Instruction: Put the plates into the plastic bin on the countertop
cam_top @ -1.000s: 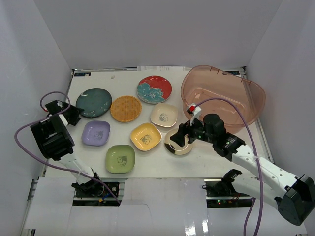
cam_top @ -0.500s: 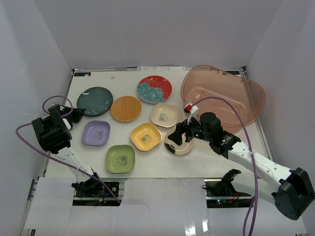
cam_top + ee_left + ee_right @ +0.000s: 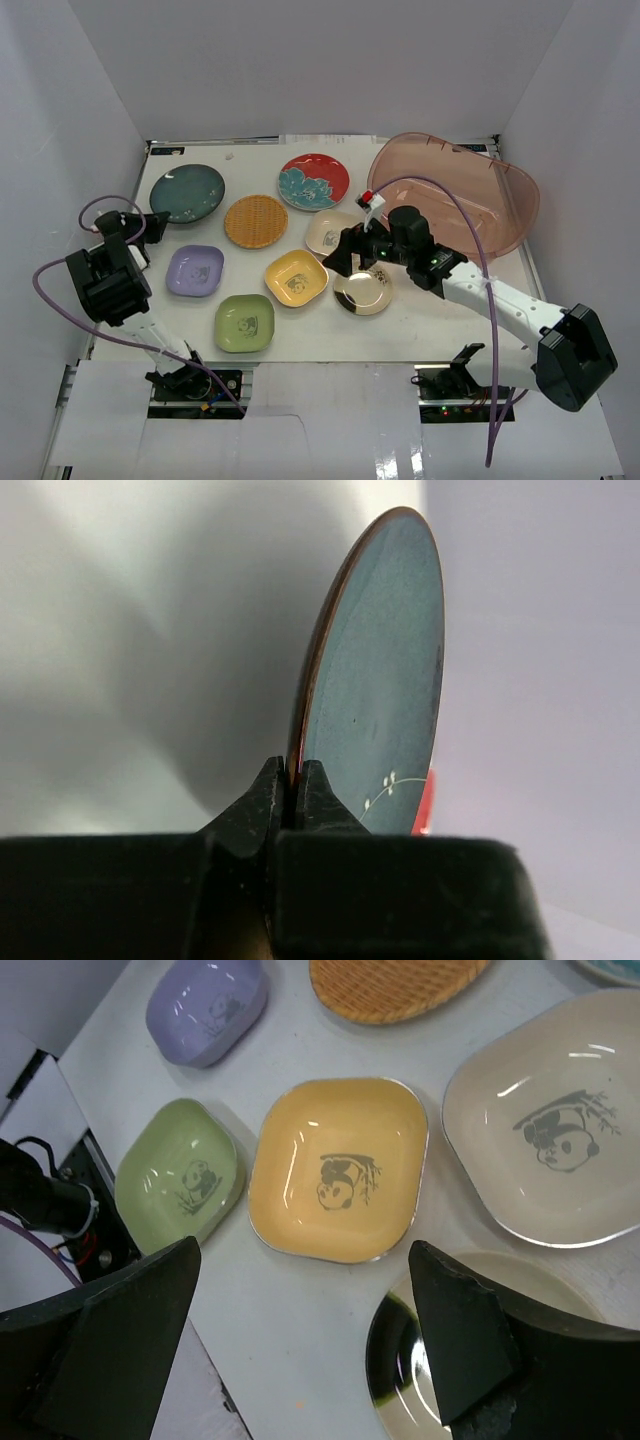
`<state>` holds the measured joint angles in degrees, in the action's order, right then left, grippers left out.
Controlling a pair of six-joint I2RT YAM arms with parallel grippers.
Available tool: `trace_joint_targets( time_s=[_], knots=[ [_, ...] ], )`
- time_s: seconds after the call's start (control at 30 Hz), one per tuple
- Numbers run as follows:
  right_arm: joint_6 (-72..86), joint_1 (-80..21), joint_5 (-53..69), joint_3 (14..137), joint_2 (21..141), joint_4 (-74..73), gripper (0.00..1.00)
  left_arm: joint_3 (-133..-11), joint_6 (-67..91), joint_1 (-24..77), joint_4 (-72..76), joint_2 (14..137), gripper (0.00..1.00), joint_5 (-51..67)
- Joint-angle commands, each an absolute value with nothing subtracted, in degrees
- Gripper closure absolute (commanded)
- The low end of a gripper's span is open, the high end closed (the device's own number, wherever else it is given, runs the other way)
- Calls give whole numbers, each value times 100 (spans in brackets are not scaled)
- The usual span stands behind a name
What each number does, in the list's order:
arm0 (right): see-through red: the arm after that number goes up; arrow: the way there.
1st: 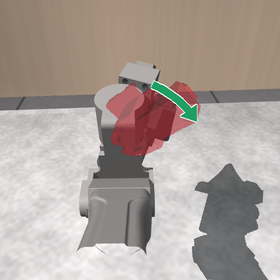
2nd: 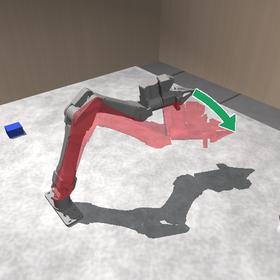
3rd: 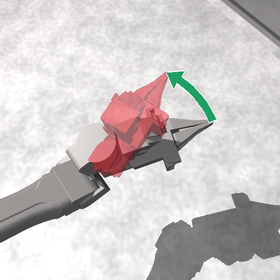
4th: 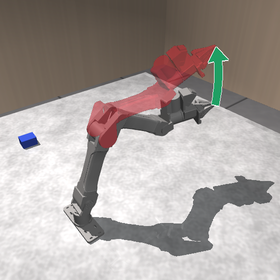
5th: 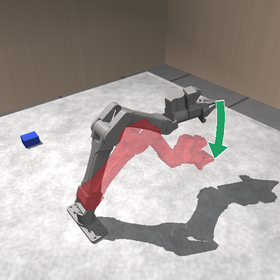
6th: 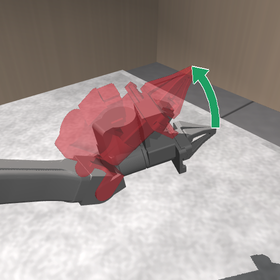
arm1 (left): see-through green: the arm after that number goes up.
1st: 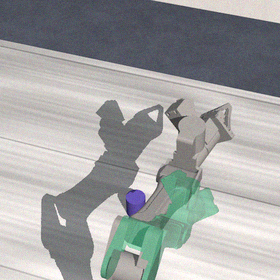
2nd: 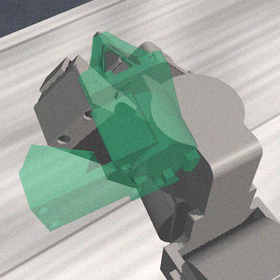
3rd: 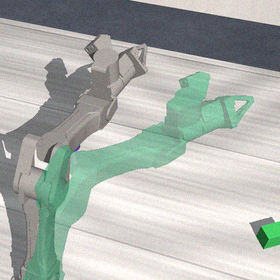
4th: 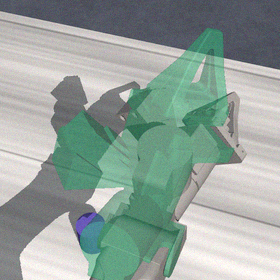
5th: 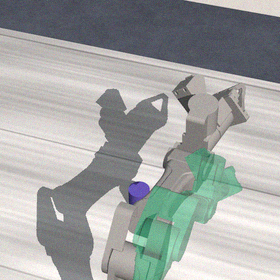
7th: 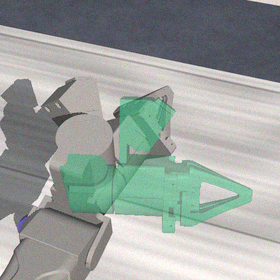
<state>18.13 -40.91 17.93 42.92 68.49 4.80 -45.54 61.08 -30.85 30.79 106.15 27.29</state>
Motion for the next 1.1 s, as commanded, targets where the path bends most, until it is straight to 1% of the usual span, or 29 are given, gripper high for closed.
trace_joint_targets(
  time_s=[0.0,0.1,0.2,0.23,0.33,0.4,0.47,0.57,0.73,0.77,0.9,0.97,1.07],
  knots=[
    [2205,-4122,1960,4955,7074,1002,10,-4930,6795,-2883,4263,9353,100,3173],
    [2355,-4113,1907,5438,7320,1046,10,-5027,6540,-2567,3737,8703,100,3112],
    [2557,-4113,1724,5870,7619,1072,10,-5036,6171,-1935,3105,8220,100,3234],
    [2636,-4113,1644,6193,7698,1011,10,-4993,6092,-1586,2894,8122,100,3339],
    [2698,-4096,1223,6791,7997,775,10,-4598,6222,-1127,2900,7718,100,3498],
    [2751,-4043,933,6969,8120,703,10,-4396,6372,-1038,2926,7551,100,3691],
    [2795,-3956,897,7136,8182,668,10,-4342,6486,-941,3032,7340,100,3953],
    [2856,-3745,582,7155,8131,449,10,-4202,6591,-756,3146,7023,100,4130],
    [2918,-3639,97,6724,7779,431,9,-4157,6530,-370,3147,6715,100,4227],
    [2927,-3639,149,6689,7778,431,8,-4149,6539,-308,3173,6732,100,4271],
    [2997,-3630,1060,6662,7901,632,2,-4043,6565,-79,3305,6829,100,4386],
    [3137,-3630,1203,6566,7919,790,1,-3964,6600,131,3392,6847,100,4482],
    [3278,-3612,1187,6416,7866,975,16,-3946,6522,237,3296,6794,100,4509]
  ],
)
